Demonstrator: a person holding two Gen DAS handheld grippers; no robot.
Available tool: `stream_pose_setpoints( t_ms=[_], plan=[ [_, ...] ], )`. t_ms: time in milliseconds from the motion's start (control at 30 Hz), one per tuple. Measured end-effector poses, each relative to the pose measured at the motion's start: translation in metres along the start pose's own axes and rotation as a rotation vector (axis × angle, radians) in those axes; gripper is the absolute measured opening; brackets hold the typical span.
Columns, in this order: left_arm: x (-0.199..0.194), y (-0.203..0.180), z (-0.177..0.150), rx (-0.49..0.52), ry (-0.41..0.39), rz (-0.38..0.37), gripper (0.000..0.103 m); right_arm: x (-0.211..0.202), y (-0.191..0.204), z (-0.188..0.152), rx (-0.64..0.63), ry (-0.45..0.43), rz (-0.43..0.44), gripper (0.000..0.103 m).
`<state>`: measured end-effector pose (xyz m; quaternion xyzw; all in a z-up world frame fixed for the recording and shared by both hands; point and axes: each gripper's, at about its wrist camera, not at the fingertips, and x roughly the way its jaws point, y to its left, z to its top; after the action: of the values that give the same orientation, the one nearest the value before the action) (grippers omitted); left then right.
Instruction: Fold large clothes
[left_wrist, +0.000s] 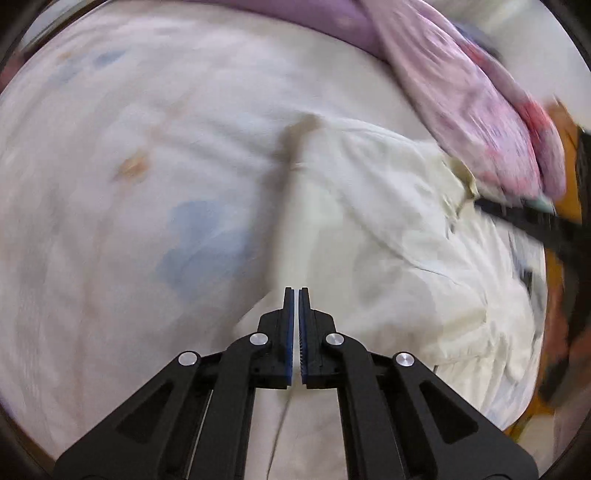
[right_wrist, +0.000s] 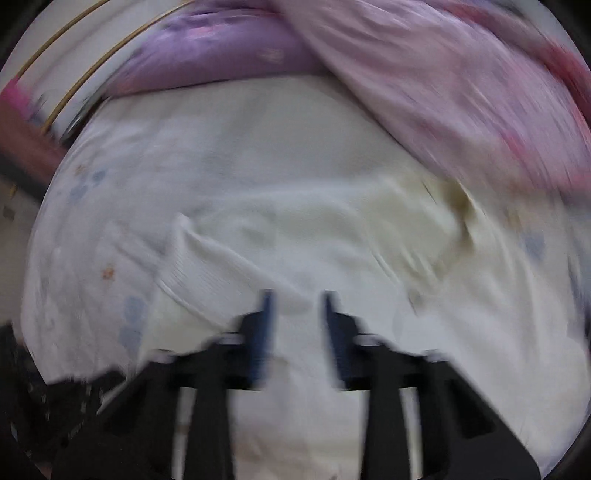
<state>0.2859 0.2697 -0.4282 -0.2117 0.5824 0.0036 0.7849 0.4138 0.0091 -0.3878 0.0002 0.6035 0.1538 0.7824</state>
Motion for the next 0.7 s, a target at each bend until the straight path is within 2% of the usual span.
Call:
stream_pose_setpoints(
  t_ms=[33, 100, 133, 167, 200, 233, 267, 300, 333, 433, 500, 567, 633, 700],
  plan=[
    [0.015, -0.011, 0.003, 0.024, 0.027, 0.002, 0.002, 0.005, -0.010, -0.008, 0.033, 0.020, 0.010, 0.007],
    [0.066, -0.016, 0.001, 0.076, 0.157, 0.146, 0.002, 0.027, -0.037, -0.040, 0.065, 0.067, -0.063, 0.003],
    [0.079, -0.012, -0.004, 0.085, 0.174, 0.156, 0.002, 0.043, -0.061, -0.060, 0.085, 0.105, -0.181, 0.002],
    [0.077, -0.012, -0.004, 0.090, 0.156, 0.143, 0.002, 0.048, -0.082, -0.073, 0.137, 0.141, -0.245, 0.000],
    [0.074, -0.012, -0.004, 0.105, 0.157, 0.149, 0.002, 0.042, -0.110, -0.088, 0.235, 0.130, -0.255, 0.000],
    [0.071, -0.012, -0.005, 0.128, 0.165, 0.167, 0.002, 0.029, -0.135, -0.101, 0.331, 0.064, -0.199, 0.000],
    [0.069, -0.011, -0.006, 0.147, 0.169, 0.176, 0.002, 0.025, -0.146, -0.107, 0.370, 0.034, -0.153, 0.000],
    [0.072, -0.009, -0.006, 0.148, 0.173, 0.167, 0.002, 0.029, -0.155, -0.112, 0.393, 0.026, -0.110, 0.000],
    [0.076, -0.007, -0.005, 0.150, 0.178, 0.158, 0.002, 0.037, -0.155, -0.112, 0.387, 0.019, -0.110, 0.000],
    [0.074, -0.013, 0.005, 0.159, 0.193, 0.191, 0.003, 0.041, -0.142, -0.098, 0.346, 0.036, -0.175, 0.000],
    [0.058, -0.028, 0.019, 0.166, 0.170, 0.180, 0.003, 0.024, -0.134, -0.086, 0.368, -0.006, -0.116, 0.000],
    [0.041, -0.046, 0.039, 0.191, 0.108, 0.112, 0.003, 0.008, -0.121, -0.073, 0.360, -0.061, -0.061, 0.001],
    [0.041, -0.059, 0.059, 0.190, 0.064, 0.084, 0.003, 0.006, -0.104, -0.057, 0.323, -0.099, -0.025, 0.001],
    [0.061, -0.065, 0.086, 0.176, 0.024, 0.090, 0.003, 0.021, -0.085, -0.039, 0.319, -0.112, 0.042, 0.001]
  ],
)
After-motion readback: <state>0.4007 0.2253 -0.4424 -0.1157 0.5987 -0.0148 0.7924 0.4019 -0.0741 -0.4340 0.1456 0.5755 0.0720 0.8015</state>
